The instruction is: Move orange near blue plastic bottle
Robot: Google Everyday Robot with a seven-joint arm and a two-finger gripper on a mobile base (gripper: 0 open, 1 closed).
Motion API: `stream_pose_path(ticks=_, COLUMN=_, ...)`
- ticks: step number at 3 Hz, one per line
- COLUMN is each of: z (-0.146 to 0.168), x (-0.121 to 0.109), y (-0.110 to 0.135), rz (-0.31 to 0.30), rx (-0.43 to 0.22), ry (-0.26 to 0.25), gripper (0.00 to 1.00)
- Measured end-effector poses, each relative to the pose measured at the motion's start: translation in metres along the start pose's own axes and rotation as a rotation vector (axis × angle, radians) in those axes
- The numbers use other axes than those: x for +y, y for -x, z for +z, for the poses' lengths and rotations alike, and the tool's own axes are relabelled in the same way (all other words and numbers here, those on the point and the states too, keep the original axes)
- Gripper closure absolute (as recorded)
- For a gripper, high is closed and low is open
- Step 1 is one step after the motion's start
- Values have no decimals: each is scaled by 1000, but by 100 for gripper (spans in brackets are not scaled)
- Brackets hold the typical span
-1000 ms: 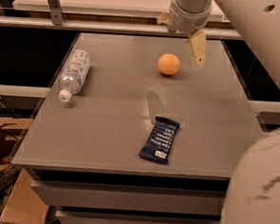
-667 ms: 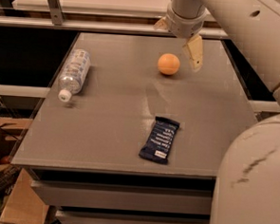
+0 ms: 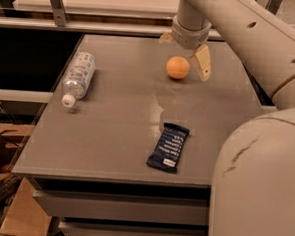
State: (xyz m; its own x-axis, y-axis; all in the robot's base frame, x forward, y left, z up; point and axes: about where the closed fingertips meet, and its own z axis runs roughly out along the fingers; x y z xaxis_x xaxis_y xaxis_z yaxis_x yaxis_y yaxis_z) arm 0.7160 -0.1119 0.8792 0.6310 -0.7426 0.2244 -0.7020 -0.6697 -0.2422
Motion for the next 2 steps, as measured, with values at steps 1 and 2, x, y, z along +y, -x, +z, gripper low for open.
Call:
stream_pose_path(ticks=1, z=16, x=0, y=-2, rz=-15, rx=-10, ry=17, gripper=18)
stream_pose_path(ticks=2, z=26, x=0, y=-2, rz=-23, rx=-18, ry=30, gripper=41)
